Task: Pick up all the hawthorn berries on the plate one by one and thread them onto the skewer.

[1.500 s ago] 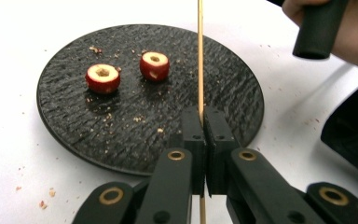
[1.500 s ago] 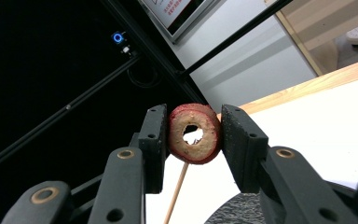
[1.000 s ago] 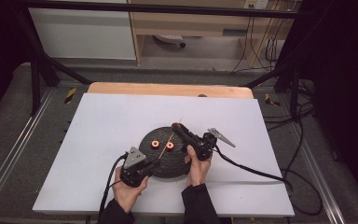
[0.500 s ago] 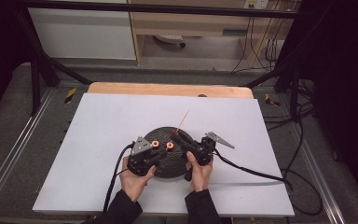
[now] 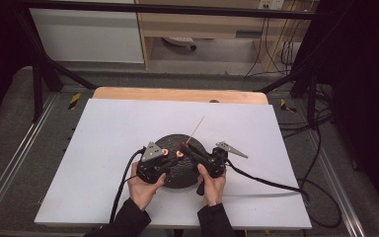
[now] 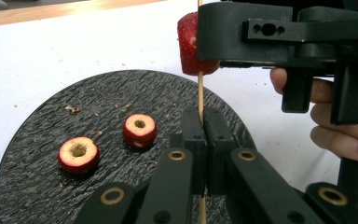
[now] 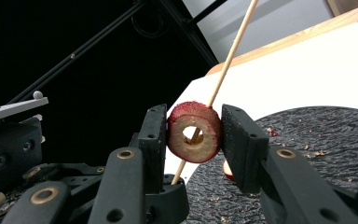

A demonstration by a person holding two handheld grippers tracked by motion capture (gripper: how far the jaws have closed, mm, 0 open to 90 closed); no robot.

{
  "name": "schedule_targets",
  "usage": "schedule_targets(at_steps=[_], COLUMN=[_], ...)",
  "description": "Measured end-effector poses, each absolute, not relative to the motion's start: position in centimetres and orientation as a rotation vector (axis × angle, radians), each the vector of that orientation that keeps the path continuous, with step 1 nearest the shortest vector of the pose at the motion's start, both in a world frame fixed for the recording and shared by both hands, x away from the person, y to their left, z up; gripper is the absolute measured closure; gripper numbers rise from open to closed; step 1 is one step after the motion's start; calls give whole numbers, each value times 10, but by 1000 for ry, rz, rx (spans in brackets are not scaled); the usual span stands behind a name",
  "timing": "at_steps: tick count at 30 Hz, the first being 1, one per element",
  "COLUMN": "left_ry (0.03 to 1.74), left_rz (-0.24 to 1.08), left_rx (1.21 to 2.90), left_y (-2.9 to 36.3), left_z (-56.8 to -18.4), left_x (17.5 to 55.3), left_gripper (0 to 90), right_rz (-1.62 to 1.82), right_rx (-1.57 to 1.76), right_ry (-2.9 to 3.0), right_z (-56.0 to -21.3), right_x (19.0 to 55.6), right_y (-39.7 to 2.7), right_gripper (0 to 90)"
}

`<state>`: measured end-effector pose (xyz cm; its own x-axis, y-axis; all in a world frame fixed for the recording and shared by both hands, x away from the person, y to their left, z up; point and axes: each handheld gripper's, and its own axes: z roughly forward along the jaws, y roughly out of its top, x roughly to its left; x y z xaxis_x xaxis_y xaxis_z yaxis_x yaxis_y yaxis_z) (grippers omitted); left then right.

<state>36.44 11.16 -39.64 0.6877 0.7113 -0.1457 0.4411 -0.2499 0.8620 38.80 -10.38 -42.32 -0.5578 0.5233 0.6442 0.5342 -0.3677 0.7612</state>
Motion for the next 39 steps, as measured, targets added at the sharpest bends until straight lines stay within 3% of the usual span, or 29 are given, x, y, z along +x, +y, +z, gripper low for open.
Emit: schedule_targets(at_steps=[6,8,10,17,22,39], left_ry=[900,904,907,908,898,927], left_rz=[361,373,375,377,378,386], left_rx=[1901,1918,1920,1947,1960,1922], left_y=[125,130,137,158,173,218], left_z=[-395,-396,-397,-401,-401,-411], left_x=[361,360,360,355,352,334], left_gripper=[884,884,884,884,884,883], right_rz=[-2130,-2100,-2106,-1963,-1833,-1519], right_rx=[-1449,-1438,-1440,-1446,-1451,-1313], right_ry=[-1859,-1921,-1950,-2129,-2227,-2613], right_z=[-417,-414,-413,-418,-422,-418], right_x=[386,388,388,393,397,398], right_y=[-111,-115,-117,-123,-124,-125], right_gripper=[486,370,351,127,55,26])
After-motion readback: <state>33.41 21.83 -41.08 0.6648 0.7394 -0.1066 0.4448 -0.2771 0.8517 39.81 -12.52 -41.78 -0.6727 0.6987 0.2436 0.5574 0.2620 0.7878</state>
